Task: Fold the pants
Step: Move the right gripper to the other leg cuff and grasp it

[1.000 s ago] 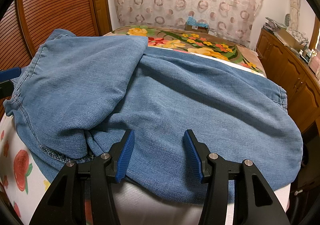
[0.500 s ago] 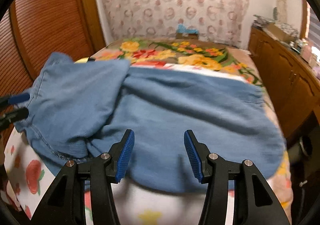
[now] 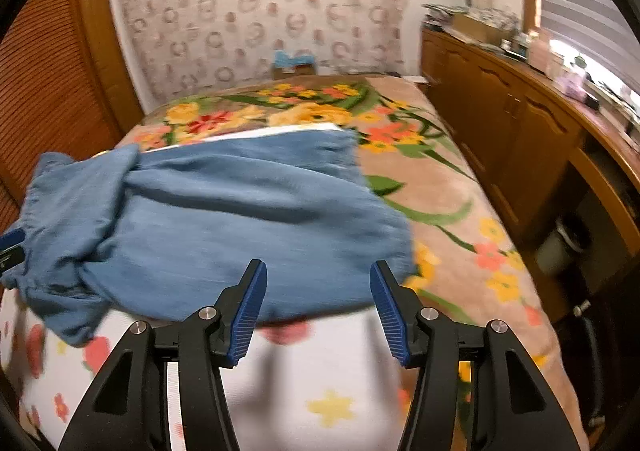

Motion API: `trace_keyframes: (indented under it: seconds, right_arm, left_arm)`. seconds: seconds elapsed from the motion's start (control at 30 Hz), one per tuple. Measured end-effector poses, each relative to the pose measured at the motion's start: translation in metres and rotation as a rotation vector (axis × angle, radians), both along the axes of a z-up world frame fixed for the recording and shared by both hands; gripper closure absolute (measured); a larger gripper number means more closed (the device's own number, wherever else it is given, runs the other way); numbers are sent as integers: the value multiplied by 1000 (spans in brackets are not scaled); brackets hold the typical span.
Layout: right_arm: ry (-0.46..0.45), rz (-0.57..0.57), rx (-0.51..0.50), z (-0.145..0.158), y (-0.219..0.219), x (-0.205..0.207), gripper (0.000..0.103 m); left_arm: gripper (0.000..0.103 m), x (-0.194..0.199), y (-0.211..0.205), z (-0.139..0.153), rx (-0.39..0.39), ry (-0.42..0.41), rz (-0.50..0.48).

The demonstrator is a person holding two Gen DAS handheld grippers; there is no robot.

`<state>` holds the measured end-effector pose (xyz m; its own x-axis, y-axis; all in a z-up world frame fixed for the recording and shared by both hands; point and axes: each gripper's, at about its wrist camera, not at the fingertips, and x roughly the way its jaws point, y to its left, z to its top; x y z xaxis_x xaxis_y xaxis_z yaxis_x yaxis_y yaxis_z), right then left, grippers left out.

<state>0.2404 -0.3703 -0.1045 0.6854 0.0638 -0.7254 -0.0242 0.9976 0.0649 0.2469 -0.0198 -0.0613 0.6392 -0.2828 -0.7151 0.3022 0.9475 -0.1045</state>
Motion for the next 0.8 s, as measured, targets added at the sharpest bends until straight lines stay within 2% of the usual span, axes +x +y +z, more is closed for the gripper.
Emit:
trace_keyframes:
  seconds: [0.17, 0.33, 0.57, 0.8]
  right_arm:
    - [28, -33, 12, -4, -22, 6, 47]
    - [74, -55, 45, -8, -13, 19, 47]
    - [136, -70, 115, -13, -26, 39, 47]
    - [149, -63, 152, -16, -31, 39, 47]
  left_arm:
    - [22, 2, -4, -4, 3, 13, -7]
    - [22, 3, -5, -10, 14, 28, -8]
    - [22, 3, -1, -15, 12, 42, 0]
    - [22, 3, 0, -18, 7, 50, -1]
